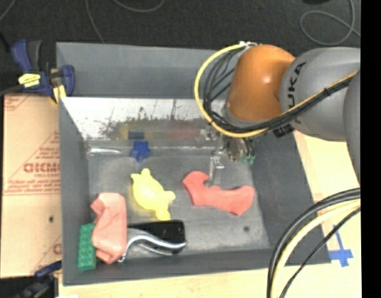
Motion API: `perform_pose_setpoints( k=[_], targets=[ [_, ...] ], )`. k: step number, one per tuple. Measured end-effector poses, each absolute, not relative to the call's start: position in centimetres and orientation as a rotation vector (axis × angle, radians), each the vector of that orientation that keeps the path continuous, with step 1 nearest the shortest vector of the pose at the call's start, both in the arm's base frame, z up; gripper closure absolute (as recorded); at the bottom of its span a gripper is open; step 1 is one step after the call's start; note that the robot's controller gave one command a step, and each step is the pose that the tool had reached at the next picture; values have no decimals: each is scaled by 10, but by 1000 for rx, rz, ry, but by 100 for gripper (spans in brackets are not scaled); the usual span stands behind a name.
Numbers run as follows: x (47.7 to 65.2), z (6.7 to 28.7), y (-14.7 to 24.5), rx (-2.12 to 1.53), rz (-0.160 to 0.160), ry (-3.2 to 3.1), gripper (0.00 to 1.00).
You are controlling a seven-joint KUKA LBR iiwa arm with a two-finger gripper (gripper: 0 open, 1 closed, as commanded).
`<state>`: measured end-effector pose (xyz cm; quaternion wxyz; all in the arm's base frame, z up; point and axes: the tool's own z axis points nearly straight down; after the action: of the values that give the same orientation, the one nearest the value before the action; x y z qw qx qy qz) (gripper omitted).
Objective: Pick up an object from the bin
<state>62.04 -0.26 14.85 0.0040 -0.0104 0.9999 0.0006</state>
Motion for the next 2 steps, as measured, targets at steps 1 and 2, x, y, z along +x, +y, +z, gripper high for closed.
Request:
perform_pose_setpoints(
  k=[1, 2],
  targets=[
    [613, 137, -41, -54, -3, 3135, 0],
    [604, 108, -45, -145, -2, 3124, 0]
  ],
)
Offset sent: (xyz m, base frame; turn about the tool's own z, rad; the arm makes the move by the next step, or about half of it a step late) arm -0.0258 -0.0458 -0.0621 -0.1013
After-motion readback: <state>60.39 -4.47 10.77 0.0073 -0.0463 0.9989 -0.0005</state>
